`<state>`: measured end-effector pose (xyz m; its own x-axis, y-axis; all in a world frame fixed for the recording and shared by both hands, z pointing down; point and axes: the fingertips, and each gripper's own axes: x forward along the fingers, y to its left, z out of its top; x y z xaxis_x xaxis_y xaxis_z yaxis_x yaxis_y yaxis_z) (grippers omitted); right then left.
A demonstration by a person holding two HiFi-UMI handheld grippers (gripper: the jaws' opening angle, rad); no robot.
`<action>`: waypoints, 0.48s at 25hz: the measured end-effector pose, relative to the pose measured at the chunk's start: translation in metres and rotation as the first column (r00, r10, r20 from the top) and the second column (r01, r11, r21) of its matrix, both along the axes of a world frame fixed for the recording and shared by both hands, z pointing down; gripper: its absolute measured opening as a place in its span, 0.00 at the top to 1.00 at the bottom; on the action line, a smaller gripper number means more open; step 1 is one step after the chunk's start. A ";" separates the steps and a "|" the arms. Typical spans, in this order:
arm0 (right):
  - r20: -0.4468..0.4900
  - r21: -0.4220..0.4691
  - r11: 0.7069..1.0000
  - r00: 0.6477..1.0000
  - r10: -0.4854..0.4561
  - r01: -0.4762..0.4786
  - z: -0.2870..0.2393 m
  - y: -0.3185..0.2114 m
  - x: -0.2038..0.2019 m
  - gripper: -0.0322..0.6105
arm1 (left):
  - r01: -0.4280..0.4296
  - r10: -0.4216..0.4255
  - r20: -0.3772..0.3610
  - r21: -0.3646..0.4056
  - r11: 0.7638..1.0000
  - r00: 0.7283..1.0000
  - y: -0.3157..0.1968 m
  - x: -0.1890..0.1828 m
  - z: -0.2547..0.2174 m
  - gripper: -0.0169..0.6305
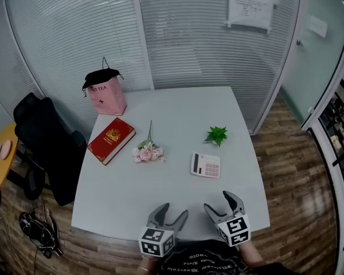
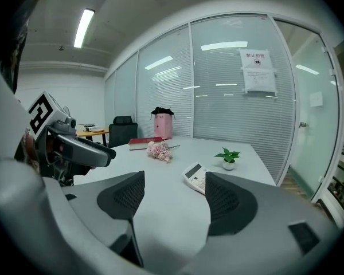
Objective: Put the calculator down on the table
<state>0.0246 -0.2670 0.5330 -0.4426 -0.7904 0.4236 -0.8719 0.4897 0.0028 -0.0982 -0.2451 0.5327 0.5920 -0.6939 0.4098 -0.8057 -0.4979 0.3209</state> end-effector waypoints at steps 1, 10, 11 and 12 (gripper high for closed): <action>-0.003 0.000 1.000 1.000 -0.001 0.001 0.001 0.000 -0.001 0.44 | 0.002 -0.002 0.001 0.002 1.000 1.000 0.000 -0.001 0.000 0.47; 0.087 0.054 0.996 0.994 -0.071 0.066 -0.011 0.004 -0.015 0.89 | 0.001 -0.001 0.015 -0.020 1.000 1.000 0.002 0.002 0.010 0.91; 0.085 0.050 0.996 0.994 -0.074 0.070 -0.010 0.004 -0.015 0.93 | -0.002 0.002 0.011 -0.023 1.000 1.000 0.002 0.003 0.010 0.92; 0.076 0.047 0.996 0.994 -0.080 0.076 -0.009 0.004 -0.016 0.94 | -0.004 0.004 0.008 -0.024 1.000 1.000 0.002 0.003 0.010 0.93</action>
